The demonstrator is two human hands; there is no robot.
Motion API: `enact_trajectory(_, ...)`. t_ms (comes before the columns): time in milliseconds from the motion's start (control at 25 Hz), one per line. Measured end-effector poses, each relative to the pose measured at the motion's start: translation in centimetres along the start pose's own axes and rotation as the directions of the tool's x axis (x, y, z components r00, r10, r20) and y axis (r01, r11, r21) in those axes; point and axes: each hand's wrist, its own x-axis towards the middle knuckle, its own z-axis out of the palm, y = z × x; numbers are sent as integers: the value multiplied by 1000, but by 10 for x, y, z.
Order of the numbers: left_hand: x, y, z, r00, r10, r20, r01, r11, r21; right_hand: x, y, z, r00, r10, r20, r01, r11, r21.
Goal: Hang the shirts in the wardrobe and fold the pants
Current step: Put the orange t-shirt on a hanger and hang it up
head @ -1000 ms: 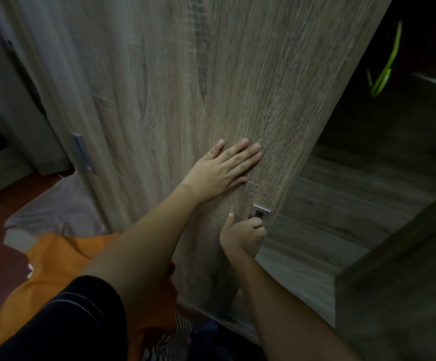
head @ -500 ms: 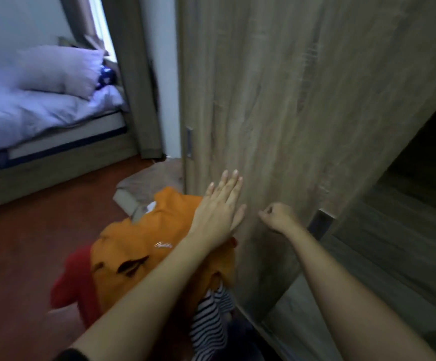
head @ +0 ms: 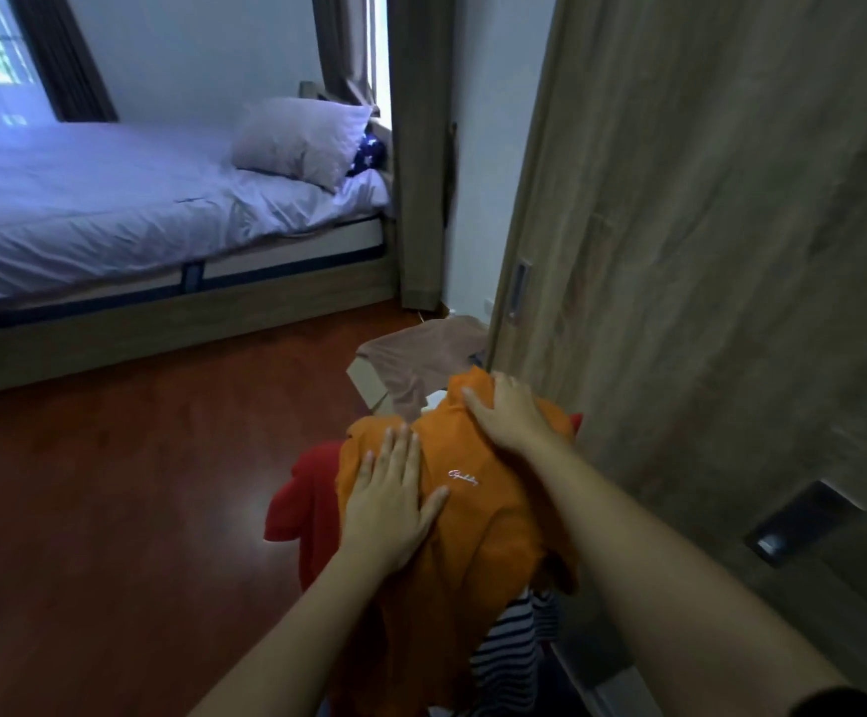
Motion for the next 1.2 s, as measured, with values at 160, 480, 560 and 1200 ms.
enact_trajectory(160,1,-1,7,1000,5,28,-4,1000,-25,35,-9,12,985,171,-21,-172,984,-37)
enact_trajectory(480,11,19,-24,985,-123,-124,30,819,-573,22,-8,-18,947,-155,-280,265,871,415)
enact_trajectory(560,38,28,-61,959,-163,-230,-52,701,-712,5,-6,-38,935,-254,-248,345,816,465)
enact_trajectory(1200,53,35,-190,819,510,262,-296,768,-568,-132,-31,-158,854,-378,-358,520,612,596)
